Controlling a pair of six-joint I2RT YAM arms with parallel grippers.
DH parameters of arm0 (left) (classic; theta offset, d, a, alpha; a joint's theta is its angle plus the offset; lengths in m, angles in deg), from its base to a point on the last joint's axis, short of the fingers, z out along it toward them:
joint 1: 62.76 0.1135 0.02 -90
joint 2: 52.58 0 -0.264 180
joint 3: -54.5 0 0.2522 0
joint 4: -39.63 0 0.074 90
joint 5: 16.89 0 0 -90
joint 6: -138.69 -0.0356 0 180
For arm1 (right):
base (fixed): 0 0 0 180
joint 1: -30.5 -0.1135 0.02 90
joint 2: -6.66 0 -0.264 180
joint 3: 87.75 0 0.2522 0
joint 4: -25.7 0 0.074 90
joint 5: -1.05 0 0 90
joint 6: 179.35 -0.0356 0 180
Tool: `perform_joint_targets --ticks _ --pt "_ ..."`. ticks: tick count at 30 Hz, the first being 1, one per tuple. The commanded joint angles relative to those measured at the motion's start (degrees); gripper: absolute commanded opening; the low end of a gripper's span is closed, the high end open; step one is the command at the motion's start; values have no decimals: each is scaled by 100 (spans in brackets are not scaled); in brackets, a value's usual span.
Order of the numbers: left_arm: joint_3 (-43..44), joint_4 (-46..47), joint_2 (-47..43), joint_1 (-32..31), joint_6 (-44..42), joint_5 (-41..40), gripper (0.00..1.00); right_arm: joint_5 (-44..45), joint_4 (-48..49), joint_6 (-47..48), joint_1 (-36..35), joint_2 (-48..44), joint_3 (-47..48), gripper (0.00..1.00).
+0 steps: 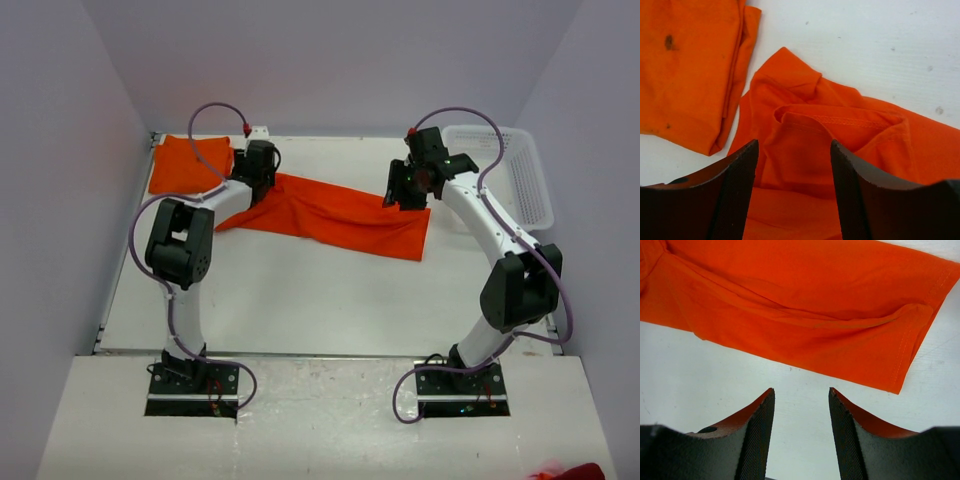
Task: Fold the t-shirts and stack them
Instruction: Fold the other side of the tshirt into a rectangle
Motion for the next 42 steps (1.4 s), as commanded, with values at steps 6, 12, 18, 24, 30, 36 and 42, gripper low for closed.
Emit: perform_joint_targets --ticks 6,12,18,24,30,36,42 --pt "752 -618 355 452 97 -186 54 146 64 54 -10 -236 -71 49" --pt "743 -591 399 514 97 -89 49 155 64 46 -1 -201 -18 49" --pt "647 -565 443 514 176 61 47 76 90 10 -10 -166 -10 49" --pt "638 -538 540 514 247 271 46 93 117 10 -1 -201 -106 49" --pt "796 -591 803 514 273 413 46 102 108 28 -10 -253 -124 49" --pt "1033 -609 900 540 238 491 36 129 143 54 -1 -236 -185 49" --pt "1192 -653 936 549 168 553 14 85 170 46 -10 -227 -247 49"
